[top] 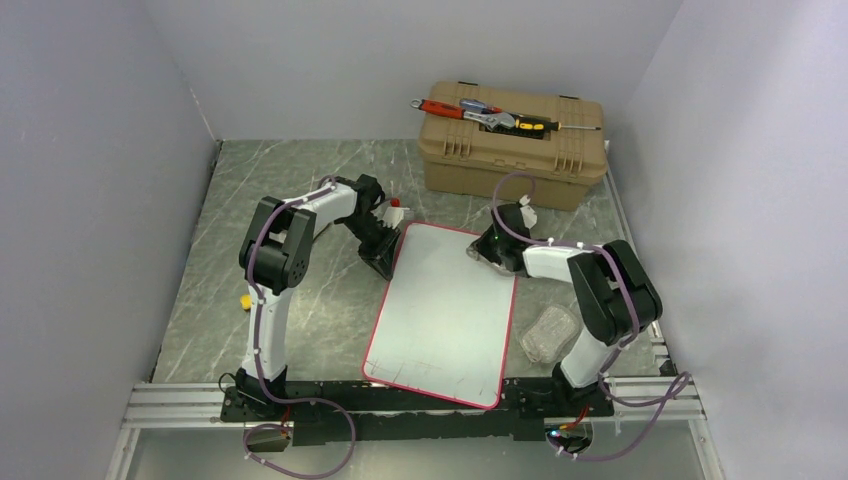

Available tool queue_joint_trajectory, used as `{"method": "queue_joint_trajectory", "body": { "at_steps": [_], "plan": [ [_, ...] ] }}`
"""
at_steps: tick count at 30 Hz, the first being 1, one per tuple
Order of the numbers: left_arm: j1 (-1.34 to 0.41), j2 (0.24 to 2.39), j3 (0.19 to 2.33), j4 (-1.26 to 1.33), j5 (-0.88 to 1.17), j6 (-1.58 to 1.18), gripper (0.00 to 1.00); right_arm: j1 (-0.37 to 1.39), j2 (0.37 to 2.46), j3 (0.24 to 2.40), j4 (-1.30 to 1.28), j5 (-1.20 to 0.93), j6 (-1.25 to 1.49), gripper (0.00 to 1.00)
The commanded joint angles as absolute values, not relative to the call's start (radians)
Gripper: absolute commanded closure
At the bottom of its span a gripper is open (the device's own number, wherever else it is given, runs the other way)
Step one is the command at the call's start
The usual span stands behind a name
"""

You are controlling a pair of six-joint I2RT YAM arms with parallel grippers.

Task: Erase the whiteboard
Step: Erase the whiteboard at the center of the board.

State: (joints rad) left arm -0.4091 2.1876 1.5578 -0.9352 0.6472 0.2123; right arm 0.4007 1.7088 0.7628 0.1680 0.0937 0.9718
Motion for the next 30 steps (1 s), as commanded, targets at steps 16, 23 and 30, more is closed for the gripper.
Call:
{"method": "queue_joint_trajectory", "body": {
  "at_steps": [16, 23, 30],
  "plan": [
    [-0.430, 2.250, 1.518, -0.881, 0.504, 0.265, 0.83, 0.579, 2.072, 1.101, -0.148, 0.243, 0.986, 1.00],
    [-0.431, 2.254, 1.530, -0.889, 0.510, 0.270, 0.84, 0.400, 1.799, 0.760, -0.114, 0.296, 0.938, 1.00],
    [-0.431, 2.243, 1.527, -0.894, 0.505, 0.274, 0.85, 0.390, 1.696, 0.744, -0.204, 0.358, 0.915, 1.00]
  ]
}}
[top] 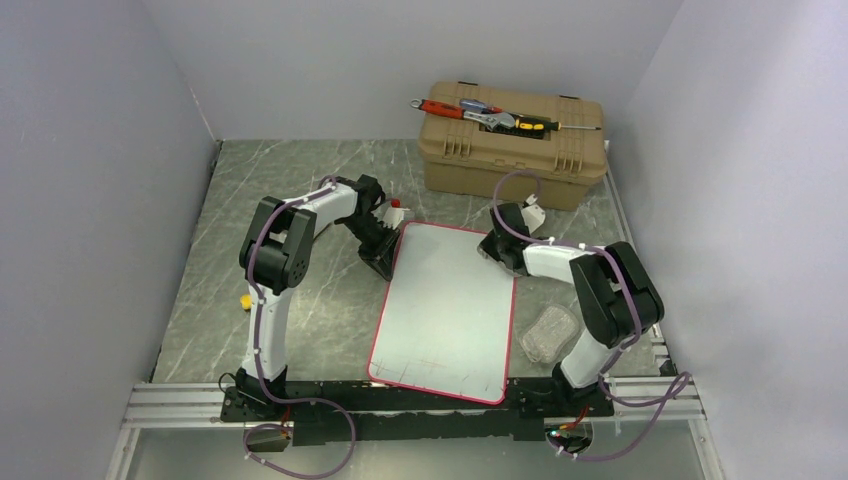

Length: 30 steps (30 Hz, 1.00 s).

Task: Erase the whiteboard
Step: Erase the whiteboard at the center of the board.

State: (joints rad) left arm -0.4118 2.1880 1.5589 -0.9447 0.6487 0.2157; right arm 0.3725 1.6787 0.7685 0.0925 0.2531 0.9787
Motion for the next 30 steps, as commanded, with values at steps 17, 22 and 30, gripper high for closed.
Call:
{"method": "queue_joint_trajectory", "body": {
  "at_steps": [17, 22, 30],
  "plan": [
    [-0.431, 2.239, 1.561, -0.912, 0.520, 0.287, 0.85, 0.119, 1.583, 0.838, -0.130, -0.124, 0.765, 1.00],
    [-0.431, 2.253, 1.577, -0.918, 0.524, 0.291, 0.84, 0.117, 1.641, 0.830, -0.088, -0.153, 0.791, 1.00],
    [-0.434, 2.255, 1.575, -0.918, 0.518, 0.292, 0.86, 0.158, 1.708, 0.709, 0.087, 0.016, 1.023, 1.00]
  ]
}}
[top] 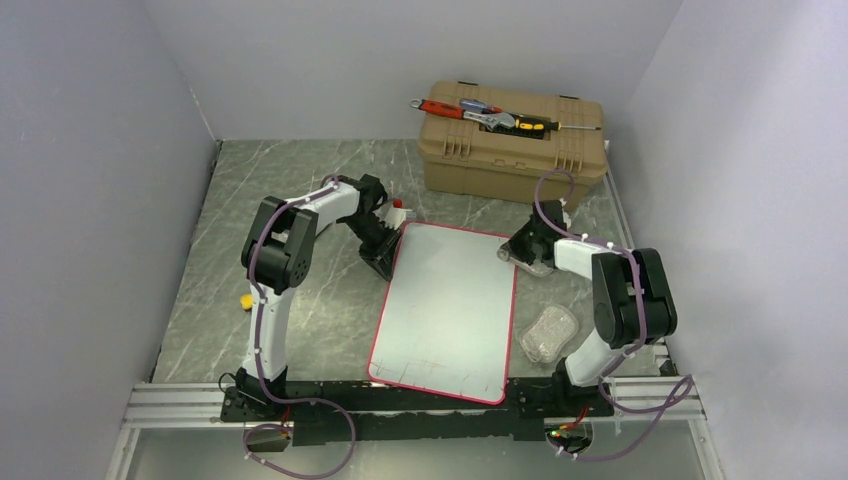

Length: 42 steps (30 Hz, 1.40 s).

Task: Erase the whiteboard
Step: Erase the whiteboard at the center of the board.

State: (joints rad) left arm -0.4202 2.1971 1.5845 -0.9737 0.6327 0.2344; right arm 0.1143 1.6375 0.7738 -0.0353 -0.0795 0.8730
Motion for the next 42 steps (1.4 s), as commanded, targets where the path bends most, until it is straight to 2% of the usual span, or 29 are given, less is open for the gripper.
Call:
{"method": "queue_joint_trajectory", "body": {
  "at_steps": [1, 7, 14, 19, 27, 32, 36, 42],
  "plan": [
    [-0.434, 2.255, 1.574, -0.919, 0.523, 0.293, 0.86, 0.178, 1.726, 0.711, 0.098, 0.042, 1.047, 1.00],
    [-0.437, 2.260, 1.571, -0.925, 0.522, 0.297, 0.87, 0.249, 1.859, 0.828, 0.052, 0.015, 1.052, 1.00],
    [-0.437, 2.252, 1.578, -0.931, 0.521, 0.300, 0.87, 0.152, 1.709, 0.701, -0.002, 0.055, 0.972, 1.00],
    [-0.439, 2.248, 1.582, -0.934, 0.524, 0.301, 0.87, 0.153, 1.667, 0.765, -0.176, 0.161, 0.958, 1.00],
    [-0.438, 2.242, 1.590, -0.939, 0.522, 0.304, 0.88, 0.148, 1.696, 0.842, -0.189, 0.202, 0.890, 1.00],
    [-0.438, 2.251, 1.607, -0.950, 0.524, 0.304, 0.88, 0.269, 1.851, 0.927, -0.143, 0.094, 0.947, 1.00],
    [-0.438, 2.248, 1.601, -0.949, 0.519, 0.306, 0.89, 0.389, 1.890, 0.933, -0.133, 0.073, 1.014, 1.00],
    [-0.438, 2.239, 1.593, -0.947, 0.516, 0.311, 0.89, 0.255, 1.731, 0.807, -0.204, 0.165, 0.954, 1.00]
  ]
}}
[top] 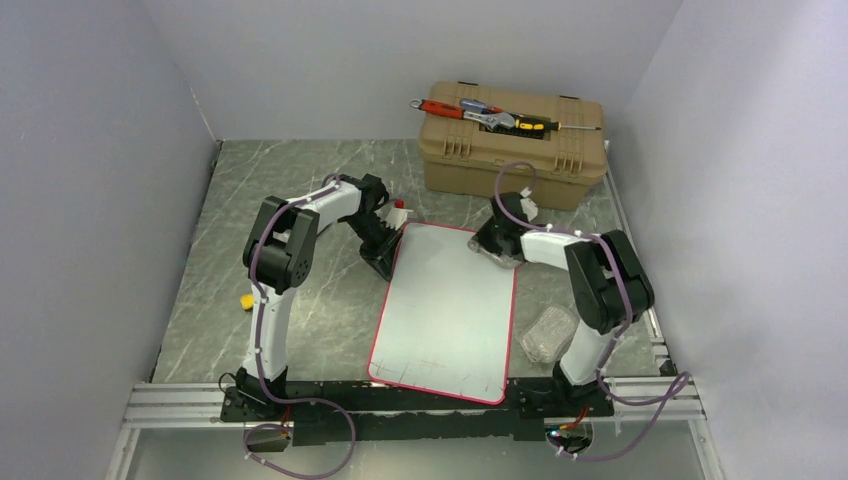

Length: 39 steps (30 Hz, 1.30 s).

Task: Erase the whiteboard
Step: Erase the whiteboard at the center of the board.

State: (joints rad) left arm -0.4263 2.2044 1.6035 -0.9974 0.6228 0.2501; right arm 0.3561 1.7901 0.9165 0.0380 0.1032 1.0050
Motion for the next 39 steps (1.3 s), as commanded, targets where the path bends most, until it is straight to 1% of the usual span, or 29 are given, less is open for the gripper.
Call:
{"method": "queue_joint_trajectory", "body": {
  "at_steps": [1, 5, 8, 15, 17, 20, 22, 27, 29, 33, 35, 38, 39],
  "plan": [
    [-0.438, 2.237, 1.591, -0.946, 0.516, 0.313, 0.89, 0.225, 1.693, 0.799, -0.226, 0.189, 0.926, 1.00],
    [-0.437, 2.231, 1.592, -0.948, 0.516, 0.312, 0.89, 0.171, 1.616, 0.799, -0.296, 0.276, 0.853, 1.00],
    [-0.437, 2.226, 1.589, -0.946, 0.515, 0.313, 0.89, 0.182, 1.658, 0.795, -0.265, 0.242, 0.850, 1.00],
    [-0.437, 2.226, 1.599, -0.954, 0.508, 0.310, 0.90, 0.394, 1.870, 0.953, -0.227, 0.142, 0.912, 1.00],
    [-0.437, 2.226, 1.600, -0.955, 0.508, 0.308, 0.90, 0.444, 1.902, 0.969, -0.177, 0.094, 0.922, 1.00],
    [-0.437, 2.225, 1.600, -0.957, 0.508, 0.306, 0.90, 0.478, 1.922, 0.996, -0.204, 0.066, 0.919, 1.00],
    [-0.437, 2.222, 1.599, -0.957, 0.508, 0.307, 0.91, 0.448, 1.863, 0.945, -0.214, 0.091, 0.907, 1.00],
    [-0.437, 2.214, 1.592, -0.955, 0.507, 0.309, 0.91, 0.263, 1.708, 0.826, -0.301, 0.114, 0.800, 1.00],
    [-0.437, 2.214, 1.592, -0.952, 0.511, 0.305, 0.91, 0.226, 1.666, 0.809, -0.332, 0.146, 0.751, 1.00],
    [-0.437, 2.214, 1.591, -0.952, 0.516, 0.300, 0.91, 0.248, 1.694, 0.806, -0.329, 0.138, 0.737, 1.00],
    [-0.436, 2.213, 1.591, -0.953, 0.514, 0.301, 0.91, 0.293, 1.726, 0.844, -0.350, 0.198, 0.755, 1.00],
    [-0.436, 2.214, 1.591, -0.953, 0.514, 0.301, 0.91, 0.271, 1.741, 0.895, -0.386, 0.278, 0.792, 1.00],
    [-0.436, 2.215, 1.594, -0.957, 0.513, 0.301, 0.91, 0.249, 1.726, 0.897, -0.373, 0.270, 0.789, 1.00]
  ]
}}
